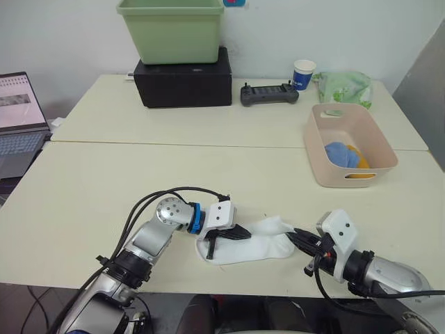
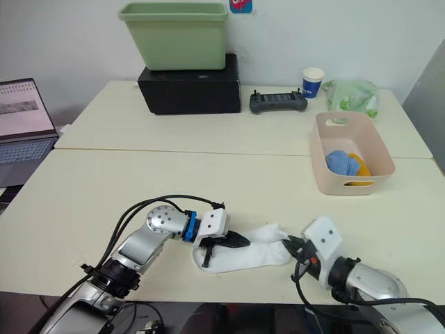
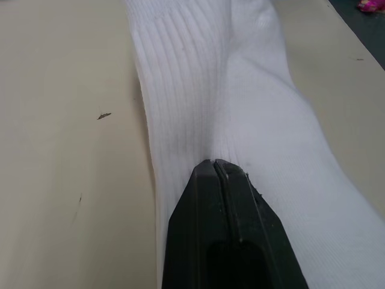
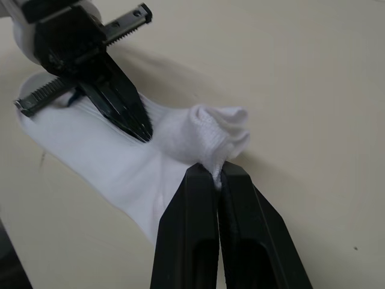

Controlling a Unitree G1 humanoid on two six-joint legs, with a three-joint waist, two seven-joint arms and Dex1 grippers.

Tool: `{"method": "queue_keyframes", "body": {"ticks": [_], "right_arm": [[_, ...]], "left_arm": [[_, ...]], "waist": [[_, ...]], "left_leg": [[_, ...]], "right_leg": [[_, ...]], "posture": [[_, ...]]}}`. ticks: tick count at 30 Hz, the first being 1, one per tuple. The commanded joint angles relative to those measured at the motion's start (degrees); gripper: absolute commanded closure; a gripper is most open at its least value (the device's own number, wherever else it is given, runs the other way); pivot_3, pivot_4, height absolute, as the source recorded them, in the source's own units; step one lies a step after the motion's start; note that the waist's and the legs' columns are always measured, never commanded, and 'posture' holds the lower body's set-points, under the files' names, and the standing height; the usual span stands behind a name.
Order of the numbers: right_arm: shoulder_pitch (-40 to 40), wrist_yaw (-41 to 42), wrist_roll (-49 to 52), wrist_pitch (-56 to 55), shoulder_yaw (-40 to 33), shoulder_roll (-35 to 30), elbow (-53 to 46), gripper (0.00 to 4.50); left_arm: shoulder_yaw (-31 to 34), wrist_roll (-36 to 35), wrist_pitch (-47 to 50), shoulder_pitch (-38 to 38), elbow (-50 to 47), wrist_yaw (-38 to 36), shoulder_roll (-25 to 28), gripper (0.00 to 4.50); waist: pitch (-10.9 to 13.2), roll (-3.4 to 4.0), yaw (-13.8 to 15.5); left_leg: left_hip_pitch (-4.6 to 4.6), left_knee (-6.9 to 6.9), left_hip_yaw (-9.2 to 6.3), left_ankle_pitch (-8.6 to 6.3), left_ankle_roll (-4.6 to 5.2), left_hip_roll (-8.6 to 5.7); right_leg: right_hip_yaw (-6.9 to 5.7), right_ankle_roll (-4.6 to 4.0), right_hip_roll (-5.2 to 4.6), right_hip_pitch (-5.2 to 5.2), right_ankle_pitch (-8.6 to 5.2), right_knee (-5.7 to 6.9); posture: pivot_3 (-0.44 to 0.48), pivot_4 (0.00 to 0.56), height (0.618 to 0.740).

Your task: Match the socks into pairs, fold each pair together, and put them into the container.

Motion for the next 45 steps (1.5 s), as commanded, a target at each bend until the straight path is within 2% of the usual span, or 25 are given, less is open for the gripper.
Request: {"method": "queue_keyframes", "body": {"ticks": [1, 4, 7, 14, 22, 27, 31, 34, 41, 45], "right_arm": [[-2.5, -0.1, 4.6, 3.0, -0.8, -0.2, -3.6, 4.46], [-5.2, -0.4, 8.2, 6.0, -0.1, -0.4, -3.5, 4.46], [-8.6, -1.1, 11.6, 8.9, 0.5, 0.1, -2.5, 4.46], [-16.2, -3.7, 17.2, 14.3, 4.4, 3.2, 0.9, 4.46], [-24.1, -7.4, 14.2, 16.2, 15.4, 11.8, 11.7, 4.46], [-24.8, -6.1, 10.9, 13.8, 20.3, 13.0, 16.8, 4.46], [-25.5, -4.3, 10.5, 12.6, 21.1, 13.6, 18.8, 4.46], [-25.7, -3.0, 12.3, 13.0, 19.6, 13.2, 16.8, 3.7], [-25.9, -0.8, 17.6, 13.7, 12.6, 9.4, 10.8, 1.15], [-24.9, -0.7, 13.1, 9.8, 11.8, 4.9, 9.1, 1.15]], "left_arm": [[2.9, -3.3, 5.8, 0.8, -6.2, -2.7, 4.2, 4.5], [3.9, -4.2, 7.7, 1.5, -8.8, -4.2, 7.7, 4.5], [3.9, -2.6, 6.5, 2.2, -7.3, -3.7, 9.3, 4.5], [1.8, 1.4, 1.7, 3.7, -3.8, -1.3, 7.6, 4.5], [3.8, 0.3, 3.9, 5.2, -6.8, -0.9, 8.9, 4.5], [7.5, -1.9, 6.6, 6.3, -8.7, -1.0, 12.1, 4.5], [9.7, -3.3, 8.0, 7.9, -9.6, -0.8, 14.6, 4.5], [10.5, -3.9, 8.4, 8.7, -10.2, -0.1, 14.9, 4.5], [17.4, -8.8, 14.4, 9.1, -10.2, 3.3, 15.1, 4.5], [22.0, -9.7, 13.3, 6.3, -5.7, 2.5, 17.4, 4.5]], "waist": [[0.0, 0.0, -0.2], [0.0, 0.03, -0.1], [0.0, 0.02, 0.0], [0.0, 0.01, 0.1], [0.0, 0.02, 0.0], [0.0, 0.03, -0.3], [0.0, 0.05, -0.8], [0.1, 0.05, -0.8], [0.1, 0.05, -0.8], [0.2, 0.05, -0.8]], "left_leg": [[0.01, -0.02, 0.0, 0.0, 0.0, 0.02], [-0.01, -0.05, -0.04, 0.0, 0.0, 0.08], [-0.02, -0.04, -0.02, 0.0, 0.0, 0.05], [-0.02, -0.04, -0.03, 0.0, 0.01, 0.05], [-0.02, -0.05, -0.03, 0.0, 0.01, 0.04], [-0.01, -0.06, -0.05, -0.01, 0.01, 0.06], [0.0, -0.09, -0.1, -0.01, 0.01, 0.09], [-0.02, -0.09, -0.1, -0.01, 0.01, 0.09], [-0.04, -0.09, -0.12, -0.01, 0.02, 0.09], [-0.04, -0.1, -0.12, -0.01, 0.02, 0.09]], "right_leg": [[0.02, 0.0, 0.04, -0.01, 0.0, 0.0], [-0.01, 0.0, 0.09, -0.04, 0.0, 0.01], [0.0, 0.0, 0.07, -0.04, 0.0, -0.01], [0.0, -0.01, 0.06, -0.04, 0.0, -0.03], [0.0, -0.01, 0.04, -0.06, 0.0, -0.02], [0.0, -0.01, 0.05, -0.11, 0.0, 0.0], [-0.03, -0.01, 0.09, -0.15, 0.0, 0.03], [-0.03, -0.01, 0.08, -0.15, 0.0, 0.02], [-0.05, -0.01, 0.07, -0.16, 0.0, 0.02], [-0.06, -0.01, 0.07, -0.17, 0.0, 0.02]], "posture": [[0.0, 0.15, 0.725], [0.0, 0.15, 0.725], [0.0, 0.15, 0.725], [0.0, 0.15, 0.725], [0.0, 0.15, 0.725], [0.0, 0.15, 0.725], [0.0, 0.15, 0.725], [0.0, 0.15, 0.725], [0.0, 0.15, 0.725], [0.0, 0.15, 0.725]]}}
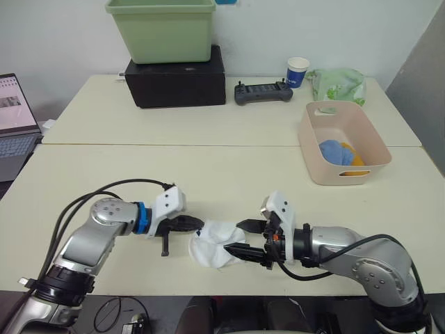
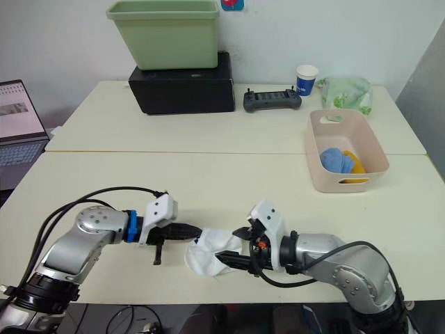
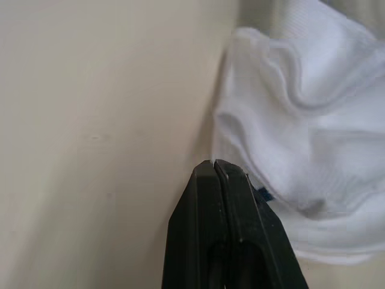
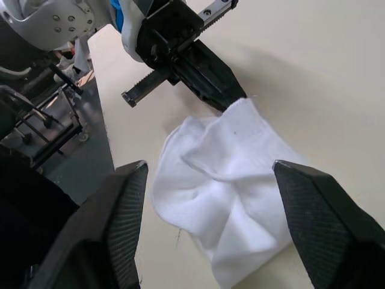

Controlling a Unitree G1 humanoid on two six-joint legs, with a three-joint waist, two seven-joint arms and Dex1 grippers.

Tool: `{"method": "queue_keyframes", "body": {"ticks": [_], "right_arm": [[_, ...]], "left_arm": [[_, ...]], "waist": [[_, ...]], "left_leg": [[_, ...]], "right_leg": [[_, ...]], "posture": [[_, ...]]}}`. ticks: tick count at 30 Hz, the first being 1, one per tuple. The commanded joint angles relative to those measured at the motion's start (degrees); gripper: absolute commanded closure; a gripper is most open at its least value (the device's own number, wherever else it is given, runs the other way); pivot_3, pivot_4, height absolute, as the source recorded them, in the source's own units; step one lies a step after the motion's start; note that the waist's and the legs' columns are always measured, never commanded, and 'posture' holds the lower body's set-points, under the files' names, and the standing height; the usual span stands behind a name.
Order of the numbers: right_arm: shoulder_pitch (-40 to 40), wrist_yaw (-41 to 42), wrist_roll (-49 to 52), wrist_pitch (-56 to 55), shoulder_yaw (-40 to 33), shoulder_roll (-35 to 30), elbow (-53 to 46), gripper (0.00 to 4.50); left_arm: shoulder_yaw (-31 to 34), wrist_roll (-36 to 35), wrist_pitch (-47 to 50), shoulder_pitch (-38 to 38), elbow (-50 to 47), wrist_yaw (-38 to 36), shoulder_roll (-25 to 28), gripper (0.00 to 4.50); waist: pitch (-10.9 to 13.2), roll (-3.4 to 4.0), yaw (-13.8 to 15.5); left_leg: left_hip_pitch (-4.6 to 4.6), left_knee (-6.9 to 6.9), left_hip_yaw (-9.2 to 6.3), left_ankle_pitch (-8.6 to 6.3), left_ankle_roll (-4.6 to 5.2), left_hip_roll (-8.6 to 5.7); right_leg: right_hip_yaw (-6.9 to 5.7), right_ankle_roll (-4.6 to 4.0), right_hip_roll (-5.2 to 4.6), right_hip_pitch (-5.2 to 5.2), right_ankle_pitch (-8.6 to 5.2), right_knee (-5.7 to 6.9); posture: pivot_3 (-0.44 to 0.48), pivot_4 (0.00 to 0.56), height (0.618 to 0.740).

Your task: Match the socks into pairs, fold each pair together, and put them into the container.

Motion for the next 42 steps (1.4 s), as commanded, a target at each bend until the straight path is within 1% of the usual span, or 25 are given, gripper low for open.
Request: {"method": "queue_keyframes", "body": {"ticks": [1, 2, 3, 4, 8, 9, 11, 12, 18, 21, 26, 30, 32, 35, 39, 42], "right_arm": [[0.9, -0.1, -3.7, -4.8, -1.0, -2.5, -2.3, 1.15], [1.1, -0.8, -5.0, -6.1, -0.8, -2.4, -1.5, 1.15], [1.3, -1.0, -5.7, -6.9, -0.5, -2.2, -0.9, 1.55], [1.3, -0.9, -6.3, -7.6, -0.1, -2.2, -0.4, 1.74], [1.0, -0.3, -9.2, -9.5, 2.1, -1.7, 2.8, 3.18], [1.2, 0.1, -9.8, -9.9, 2.6, -1.9, 3.3, 3.61], [1.6, 1.0, -10.9, -10.8, 3.7, -2.3, 4.1, 4.29], [1.6, 1.4, -11.3, -11.2, 4.4, -2.2, 4.6, 4.46], [0.4, 5.6, -12.5, -12.1, 9.7, -2.3, 4.7, 4.46], [0.2, 8.3, -12.8, -11.5, 13.0, -3.5, 4.2, 4.46], [-1.9, 12.2, -19.7, -16.4, 21.2, -6.8, 4.6, 4.46], [-3.6, 12.6, -25.5, -20.1, 23.7, -8.6, 4.7, 4.46], [-3.5, 12.7, -27.1, -21.3, 23.3, -9.5, 4.2, 4.46], [-2.7, 12.6, -25.6, -20.6, 19.3, -9.6, 2.1, 4.46], [-2.4, 11.5, -25.0, -19.3, 15.2, -8.5, 2.0, 4.46], [-3.0, 10.3, -27.1, -19.4, 15.1, -7.3, 4.2, 4.46]], "left_arm": [[4.9, -1.1, -2.1, -3.9, 3.8, -1.2, 3.1, 4.5], [4.8, -1.4, -2.2, -5.2, 4.2, -2.0, 3.4, 4.5], [4.6, -1.8, -2.1, -6.2, 4.2, -2.5, 3.3, 4.5], [4.4, -2.1, -2.0, -6.8, 4.2, -2.9, 3.2, 4.5], [1.7, -4.5, 0.3, -9.8, -1.0, -4.2, 0.0, 4.5], [1.4, -4.8, 0.9, -10.0, -1.6, -4.2, -0.6, 4.5], [0.6, -4.7, 0.9, -10.0, -2.3, -4.6, -1.3, 4.5], [0.1, -4.4, 0.4, -9.9, -2.3, -4.7, -1.5, 4.5], [-1.3, -4.2, -0.6, -9.7, -1.9, -5.7, -2.0, 4.5], [-1.7, -4.3, -0.6, -10.1, -1.7, -6.5, -1.9, 4.5], [-3.4, -5.1, 0.2, -10.5, -3.8, -8.3, -2.5, 4.5], [-4.6, -5.6, 0.5, -9.3, -6.5, -9.7, -2.6, 4.5], [-5.2, -5.5, 0.2, -8.7, -7.5, -10.5, -2.1, 4.5], [-5.8, -5.0, -0.3, -8.0, -8.4, -11.5, -1.5, 4.5], [-8.0, -0.5, -5.1, -6.2, -6.8, -11.4, -1.1, 4.5], [-9.0, 1.3, -6.8, -5.0, -5.2, -11.3, -0.9, 4.5]], "waist": [[0.1, -0.07, 0.0], [0.1, -0.08, 0.0], [0.1, -0.08, 0.1], [0.1, -0.08, 0.1], [0.1, -0.09, 0.1], [0.1, -0.1, 0.1], [0.1, -0.16, 0.1], [0.1, -0.16, 0.0], [0.2, -0.16, -0.3], [0.2, -0.18, -0.2], [0.2, -0.19, -0.1], [0.2, -0.2, -0.1], [0.2, -0.2, 0.0], [0.2, -0.21, 0.0], [0.2, -0.21, -0.1], [0.2, -0.21, 0.0]], "left_leg": [[-0.01, 0.0, 0.0, 0.0, 0.0, 0.0], [-0.01, 0.0, -0.02, 0.0, 0.0, 0.0], [-0.01, 0.0, -0.02, 0.0, 0.0, 0.0], [-0.03, 0.0, -0.01, 0.0, 0.0, -0.01], [-0.08, 0.01, 0.09, 0.0, 0.0, -0.05], [-0.09, 0.02, 0.09, 0.0, -0.01, -0.05], [-0.1, 0.02, 0.08, 0.0, -0.01, -0.05], [-0.1, 0.02, 0.07, 0.0, -0.01, -0.04], [-0.09, 0.01, 0.04, 0.0, 0.0, 0.0], [-0.09, 0.03, 0.05, 0.0, 0.0, -0.01], [-0.08, 0.03, 0.04, 0.0, 0.0, -0.01], [-0.08, 0.04, 0.04, 0.0, -0.01, -0.02], [-0.09, 0.04, 0.03, 0.0, -0.01, -0.02], [-0.09, 0.04, 0.03, 0.01, -0.01, -0.01], [-0.08, 0.04, 0.04, 0.01, -0.01, -0.01], [-0.08, 0.03, 0.04, 0.01, -0.01, -0.01]], "right_leg": [[-0.01, 0.0, 0.0, -0.01, 0.0, 0.0], [-0.03, 0.0, 0.0, -0.02, 0.0, 0.0], [-0.04, 0.0, 0.0, -0.03, 0.0, 0.0], [-0.03, 0.0, 0.0, -0.03, 0.0, 0.0], [0.03, 0.0, -0.06, -0.02, 0.0, -0.07], [0.03, 0.0, -0.07, -0.02, 0.0, -0.08], [0.03, 0.0, -0.06, -0.04, 0.0, -0.06], [0.02, 0.0, -0.06, -0.05, 0.0, -0.05], [0.02, 0.0, 0.01, -0.08, 0.0, -0.01], [0.03, 0.0, -0.01, -0.06, 0.0, -0.02], [0.02, 0.0, -0.01, -0.06, 0.0, -0.03], [0.02, 0.0, -0.01, -0.06, 0.0, -0.02], [0.01, 0.0, -0.01, -0.05, 0.0, -0.03], [0.01, 0.0, -0.01, -0.06, 0.0, -0.03], [0.03, 0.0, -0.01, -0.04, 0.0, -0.03], [0.02, 0.0, -0.01, -0.05, 0.0, -0.02]], "posture": [[0.0, 0.15, 0.725], [0.0, 0.15, 0.725], [0.0, 0.15, 0.725], [0.0, 0.15, 0.725], [0.0, 0.15, 0.725], [0.0, 0.15, 0.725], [0.0, 0.15, 0.725], [0.0, 0.15, 0.725], [0.0, 0.15, 0.725], [0.0, 0.15, 0.725], [0.0, 0.15, 0.725], [0.0, 0.15, 0.725], [0.0, 0.15, 0.725], [0.0, 0.15, 0.725], [0.0, 0.15, 0.725], [0.0, 0.15, 0.725]]}}
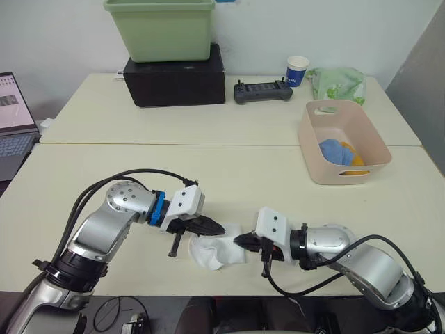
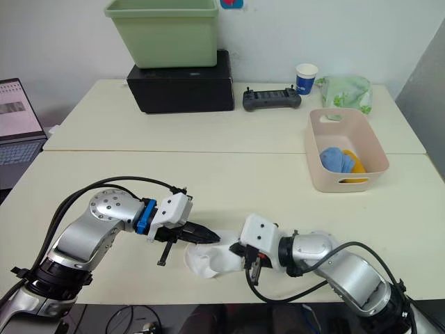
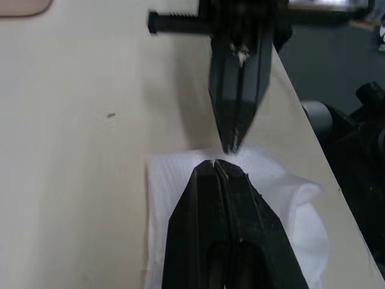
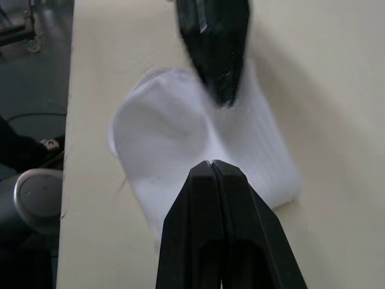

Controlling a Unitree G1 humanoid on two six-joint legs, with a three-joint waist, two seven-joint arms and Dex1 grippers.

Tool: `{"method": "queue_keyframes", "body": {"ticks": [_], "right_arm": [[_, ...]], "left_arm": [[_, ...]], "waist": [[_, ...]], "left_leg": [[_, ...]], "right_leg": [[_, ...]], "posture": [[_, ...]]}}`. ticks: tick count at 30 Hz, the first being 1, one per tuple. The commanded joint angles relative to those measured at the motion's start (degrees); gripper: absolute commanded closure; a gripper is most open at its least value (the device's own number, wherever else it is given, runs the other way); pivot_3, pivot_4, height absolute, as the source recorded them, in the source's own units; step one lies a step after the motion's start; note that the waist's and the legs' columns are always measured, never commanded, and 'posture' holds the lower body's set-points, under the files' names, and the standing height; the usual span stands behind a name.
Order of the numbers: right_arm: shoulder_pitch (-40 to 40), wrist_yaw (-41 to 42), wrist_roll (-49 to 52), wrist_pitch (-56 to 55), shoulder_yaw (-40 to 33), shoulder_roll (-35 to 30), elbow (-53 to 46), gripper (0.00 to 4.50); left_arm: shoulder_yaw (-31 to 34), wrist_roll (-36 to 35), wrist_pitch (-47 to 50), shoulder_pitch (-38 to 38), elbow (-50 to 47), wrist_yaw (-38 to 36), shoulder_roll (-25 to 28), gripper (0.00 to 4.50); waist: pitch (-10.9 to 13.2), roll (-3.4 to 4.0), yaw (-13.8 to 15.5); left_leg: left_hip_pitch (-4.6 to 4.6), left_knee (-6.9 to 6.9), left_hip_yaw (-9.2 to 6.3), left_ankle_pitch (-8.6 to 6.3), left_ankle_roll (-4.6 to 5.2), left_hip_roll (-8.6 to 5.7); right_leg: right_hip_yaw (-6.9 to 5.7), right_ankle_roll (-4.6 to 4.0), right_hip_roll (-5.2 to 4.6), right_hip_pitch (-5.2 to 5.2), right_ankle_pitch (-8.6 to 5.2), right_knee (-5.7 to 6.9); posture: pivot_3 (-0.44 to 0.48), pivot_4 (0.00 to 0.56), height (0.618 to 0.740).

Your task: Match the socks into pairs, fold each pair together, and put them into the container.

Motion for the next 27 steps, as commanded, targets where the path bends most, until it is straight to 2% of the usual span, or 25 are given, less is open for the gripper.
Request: {"method": "queue_keyframes", "body": {"ticks": [1, 7, 10, 12, 17, 20, 22, 27], "right_arm": [[-1.1, -2.1, -2.3, -0.7, -0.4, 1.9, 1.3, 4.46], [-2.6, -5.9, -7.4, -1.5, 2.3, 7.5, 7.7, 4.46], [-2.7, -7.1, -10.6, -1.4, 3.5, 7.9, 10.8, 4.46], [-2.3, -7.4, -11.9, -2.7, 2.8, 7.5, 11.2, 4.46], [0.5, -1.8, -5.6, -7.2, -3.9, 7.0, 5.7, 4.46], [1.0, 1.7, -3.4, -7.0, -4.2, 5.7, 3.6, 4.46], [0.8, 3.2, -3.1, -7.1, -3.3, 5.1, 3.5, 4.46], [0.5, 7.5, -9.1, -11.8, 4.4, 1.3, 6.2, 4.46]], "left_arm": [[-1.1, 3.0, -4.4, 1.2, 1.7, -0.6, 1.6, 4.5], [-1.9, 7.5, -11.2, 1.6, 6.4, -1.8, 4.6, 4.5], [-2.5, 10.4, -15.6, 1.2, 9.2, -1.1, 5.0, 4.5], [-1.8, 9.7, -14.7, 1.0, 9.1, -0.6, 4.5, 4.5], [1.2, 3.1, -7.0, -0.1, 4.3, -1.3, 4.5, 4.5], [1.7, 1.7, -4.7, 0.4, 1.6, -2.0, 5.6, 4.5], [1.9, 1.1, -3.2, 0.9, 0.8, -1.4, 5.8, 4.5], [1.0, 4.2, -6.0, 4.0, 4.3, 1.2, 5.1, 4.5]], "waist": [[0.0, 0.0, 0.0], [0.0, 0.03, 0.0], [0.0, 0.03, 0.0], [0.0, 0.03, 0.0], [0.0, 0.02, 0.0], [0.1, 0.02, -0.2], [0.1, 0.02, -0.2], [0.1, 0.03, -0.2]], "left_leg": [[0.0, 0.0, -0.01, 0.0, 0.0, 0.0], [0.01, -0.01, 0.0, 0.0, 0.0, 0.0], [0.01, -0.01, 0.01, 0.0, 0.0, -0.01], [0.02, 0.0, 0.01, 0.0, 0.0, -0.02], [0.01, 0.0, 0.0, 0.0, 0.0, -0.01], [0.0, 0.0, -0.01, 0.0, 0.0, 0.0], [0.0, -0.01, -0.01, 0.0, 0.01, 0.0], [0.02, 0.0, 0.0, 0.0, 0.01, 0.0]], "right_leg": [[-0.01, 0.0, 0.0, 0.0, 0.0, 0.0], [0.01, 0.0, 0.0, -0.02, 0.0, 0.01], [0.0, 0.0, -0.01, -0.01, 0.0, 0.0], [0.01, 0.0, -0.02, -0.01, 0.0, 0.01], [-0.01, 0.0, -0.01, -0.01, 0.0, 0.02], [-0.01, 0.0, -0.01, -0.02, 0.0, 0.02], [-0.01, 0.0, 0.0, -0.01, 0.0, 0.02], [0.0, 0.0, 0.0, -0.01, 0.0, 0.02]], "posture": [[0.0, 0.15, 0.725], [0.0, 0.15, 0.725], [0.0, 0.15, 0.725], [0.0, 0.15, 0.725], [0.0, 0.15, 0.725], [0.0, 0.15, 0.725], [0.0, 0.15, 0.725], [0.0, 0.15, 0.725]]}}
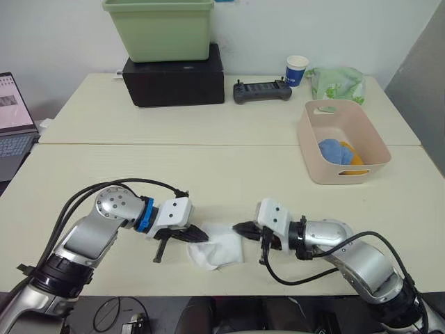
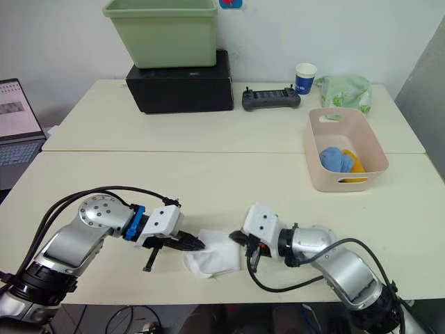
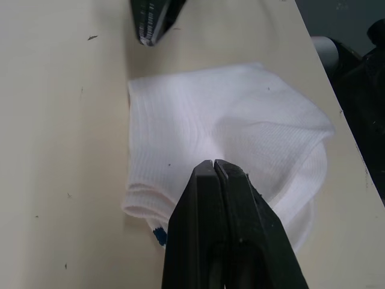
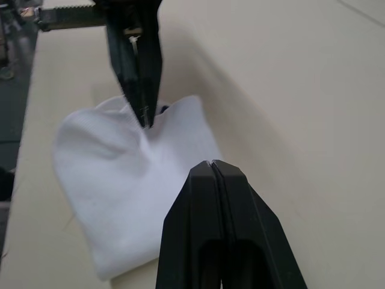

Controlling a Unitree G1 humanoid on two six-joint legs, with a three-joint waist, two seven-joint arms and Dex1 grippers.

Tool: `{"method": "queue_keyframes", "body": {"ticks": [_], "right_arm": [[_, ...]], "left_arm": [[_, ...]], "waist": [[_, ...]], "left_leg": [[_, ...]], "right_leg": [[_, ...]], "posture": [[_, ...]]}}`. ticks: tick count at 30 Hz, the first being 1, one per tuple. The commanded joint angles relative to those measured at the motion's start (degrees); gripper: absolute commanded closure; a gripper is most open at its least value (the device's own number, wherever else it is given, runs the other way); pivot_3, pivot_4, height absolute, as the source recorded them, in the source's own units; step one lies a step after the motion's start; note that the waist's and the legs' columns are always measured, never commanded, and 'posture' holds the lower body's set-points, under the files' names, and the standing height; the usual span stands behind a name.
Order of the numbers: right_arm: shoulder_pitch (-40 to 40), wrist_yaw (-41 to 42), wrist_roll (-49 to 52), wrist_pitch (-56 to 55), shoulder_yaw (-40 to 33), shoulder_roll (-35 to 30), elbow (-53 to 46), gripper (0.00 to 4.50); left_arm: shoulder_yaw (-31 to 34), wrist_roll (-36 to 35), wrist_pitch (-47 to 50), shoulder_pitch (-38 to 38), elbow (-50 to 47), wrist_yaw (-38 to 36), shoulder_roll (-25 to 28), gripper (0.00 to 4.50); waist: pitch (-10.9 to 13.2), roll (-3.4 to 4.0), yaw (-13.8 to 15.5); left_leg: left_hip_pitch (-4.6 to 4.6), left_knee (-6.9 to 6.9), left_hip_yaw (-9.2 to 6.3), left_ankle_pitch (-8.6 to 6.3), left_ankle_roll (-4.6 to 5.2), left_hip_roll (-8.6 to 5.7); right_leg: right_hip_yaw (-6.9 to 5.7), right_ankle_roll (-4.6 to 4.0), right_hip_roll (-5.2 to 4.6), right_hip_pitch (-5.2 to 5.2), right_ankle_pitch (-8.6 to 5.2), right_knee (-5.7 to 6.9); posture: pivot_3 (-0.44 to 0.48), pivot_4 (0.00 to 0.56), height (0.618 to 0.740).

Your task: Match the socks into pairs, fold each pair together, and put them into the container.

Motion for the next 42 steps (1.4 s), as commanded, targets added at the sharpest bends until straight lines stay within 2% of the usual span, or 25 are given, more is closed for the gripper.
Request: {"method": "queue_keyframes", "body": {"ticks": [1, 4, 6, 9, 11, 12, 14, 17, 24, 25, 29, 35, 42], "right_arm": [[-0.1, 2.8, -3.7, -4.0, 4.0, -2.0, 0.3, 4.46], [1.4, 3.4, -5.4, -5.7, 4.5, -3.9, 0.2, 4.46], [2.7, 2.3, -4.6, -4.6, 2.2, -3.7, -1.3, 4.46], [4.6, -0.7, 0.4, 3.6, -4.3, -1.5, -5.2, 4.46], [6.2, -0.9, 8.1, 11.3, -9.7, 0.5, -8.3, 4.46], [6.8, -1.7, 11.3, 15.9, -12.6, 1.4, -9.7, 4.3], [7.8, -3.0, 15.5, 22.9, -16.2, 2.1, -11.8, 3.91], [8.3, -7.0, 19.2, 31.8, -19.7, 4.9, -12.7, 2.82], [5.4, -14.0, 24.1, 48.5, -24.8, 18.9, -8.5, 0.28], [4.9, -14.8, 24.2, 50.0, -25.1, 20.6, -7.7, 0.05], [3.2, -17.9, 23.5, 54.0, -26.1, 26.4, -4.2, 0.05], [0.9, -21.5, 23.5, 54.4, -27.5, 34.7, 3.6, 0.05], [-2.4, -22.6, 22.9, 52.7, -26.4, 40.7, 10.0, 0.05]], "left_arm": [[0.6, 1.7, -2.2, 1.7, 2.0, 1.6, 0.1, 4.5], [0.5, 2.1, -3.1, 3.0, 2.7, 1.8, 0.4, 4.5], [0.3, 2.4, -3.9, 3.7, 3.4, 2.1, 0.2, 4.5], [-0.2, 3.6, -6.6, 4.8, 5.3, 2.3, 0.5, 4.5], [-0.3, 3.8, -7.6, 5.4, 6.0, 2.3, 0.7, 4.5], [-0.3, 3.8, -8.0, 5.6, 6.2, 2.4, 0.8, 4.5], [-0.3, 3.8, -8.6, 6.0, 6.5, 2.5, 0.8, 4.5], [-0.3, 4.0, -9.3, 6.3, 7.0, 2.8, 0.5, 4.5], [-0.1, 4.2, -10.3, 7.5, 6.8, 3.3, 0.7, 4.5], [-0.1, 4.2, -10.4, 7.6, 6.8, 3.4, 0.8, 4.5], [0.3, 3.6, -9.6, 8.0, 6.2, 3.9, 0.8, 4.5], [0.7, 4.0, -9.8, 8.0, 6.9, 4.1, 0.7, 4.5], [1.4, 4.0, -9.4, 7.7, 7.3, 4.5, 0.7, 4.5]], "waist": [[0.0, 0.0, 0.0], [0.0, 0.0, 0.2], [0.0, 0.0, 0.3], [0.0, 0.0, 0.3], [0.0, 0.01, 0.3], [0.0, 0.01, 0.3], [0.0, 0.02, 0.3], [0.0, 0.03, 0.3], [-0.1, 0.11, 0.1], [-0.1, 0.12, 0.1], [-0.1, 0.2, 0.0], [-0.3, 0.41, -0.4], [-0.3, 0.46, -0.5]], "left_leg": [[0.0, 0.0, -0.01, 0.0, 0.0, 0.0], [-0.01, 0.01, -0.01, 0.0, 0.0, 0.0], [0.0, 0.01, 0.0, 0.0, 0.0, -0.01], [0.01, 0.0, 0.0, 0.0, 0.0, 0.0], [0.03, 0.0, 0.0, 0.0, 0.0, 0.0], [0.03, 0.0, -0.02, 0.0, 0.0, 0.01], [0.05, -0.01, -0.01, 0.0, 0.0, 0.01], [0.08, -0.02, 0.0, 0.0, 0.0, 0.01], [0.12, -0.06, 0.02, 0.0, 0.0, 0.0], [0.12, -0.06, 0.01, 0.0, 0.0, 0.0], [0.12, -0.08, 0.01, 0.0, 0.01, 0.0], [0.21, -0.14, 0.02, 0.0, 0.01, 0.0], [0.29, -0.33, 0.02, 0.0, 0.01, 0.0]], "right_leg": [[-0.01, 0.0, 0.0, -0.01, 0.0, 0.0], [-0.02, 0.0, -0.01, 0.0, 0.0, 0.0], [-0.01, 0.0, -0.02, 0.03, 0.0, -0.01], [0.0, 0.0, -0.02, 0.03, 0.0, 0.0], [0.0, 0.0, -0.02, 0.05, 0.0, 0.01], [-0.02, 0.0, -0.02, 0.07, 0.0, 0.01], [-0.01, 0.0, -0.02, 0.09, 0.0, 0.0], [0.01, 0.0, -0.02, 0.11, 0.0, 0.0], [0.05, 0.0, -0.01, 0.1, 0.0, 0.02], [0.04, 0.0, -0.01, 0.09, 0.0, 0.02], [0.05, 0.0, -0.01, 0.07, 0.0, 0.02], [0.07, 0.0, 0.0, 0.06, 0.0, 0.04], [0.1, 0.0, 0.01, 0.02, 0.0, 0.06]], "posture": [[0.0, 0.15, 0.725], [0.0, 0.15, 0.725], [0.0, 0.15, 0.725], [0.0, 0.15, 0.725], [0.0, 0.15, 0.725], [0.0, 0.15, 0.725], [0.0, 0.15, 0.725], [0.0, 0.15, 0.725], [0.0, 0.15, 0.725], [0.0, 0.15, 0.725], [0.0, 0.15, 0.725], [0.0, 0.15, 0.725], [0.0, 0.15, 0.725]]}}
